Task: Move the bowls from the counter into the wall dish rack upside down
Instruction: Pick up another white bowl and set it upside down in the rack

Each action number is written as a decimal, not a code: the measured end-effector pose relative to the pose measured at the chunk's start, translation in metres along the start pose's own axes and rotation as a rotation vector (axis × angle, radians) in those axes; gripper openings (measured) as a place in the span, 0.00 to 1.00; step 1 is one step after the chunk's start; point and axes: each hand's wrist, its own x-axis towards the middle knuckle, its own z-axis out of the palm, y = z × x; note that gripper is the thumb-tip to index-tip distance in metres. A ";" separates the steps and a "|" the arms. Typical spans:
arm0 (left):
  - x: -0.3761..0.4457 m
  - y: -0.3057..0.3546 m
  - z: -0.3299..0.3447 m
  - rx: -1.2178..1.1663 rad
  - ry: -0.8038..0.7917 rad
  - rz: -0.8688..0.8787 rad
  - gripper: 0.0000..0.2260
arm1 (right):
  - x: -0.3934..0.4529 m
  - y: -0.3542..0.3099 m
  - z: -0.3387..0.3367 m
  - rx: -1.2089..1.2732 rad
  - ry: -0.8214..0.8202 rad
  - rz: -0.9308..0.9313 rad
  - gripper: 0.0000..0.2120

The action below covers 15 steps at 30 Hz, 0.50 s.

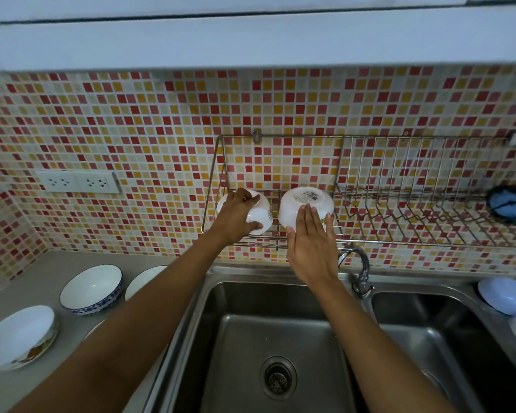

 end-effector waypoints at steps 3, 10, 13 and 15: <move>-0.002 -0.002 0.001 -0.034 0.006 0.015 0.31 | 0.000 0.001 0.001 -0.005 -0.005 -0.001 0.30; -0.004 -0.008 0.003 -0.085 -0.004 0.021 0.28 | 0.000 0.000 0.001 -0.002 -0.009 -0.001 0.29; -0.004 -0.008 0.004 -0.096 -0.006 0.009 0.27 | 0.000 0.000 0.001 -0.007 -0.010 0.005 0.29; -0.005 -0.007 0.005 -0.100 -0.006 -0.005 0.27 | -0.001 -0.001 0.000 -0.012 -0.011 0.011 0.29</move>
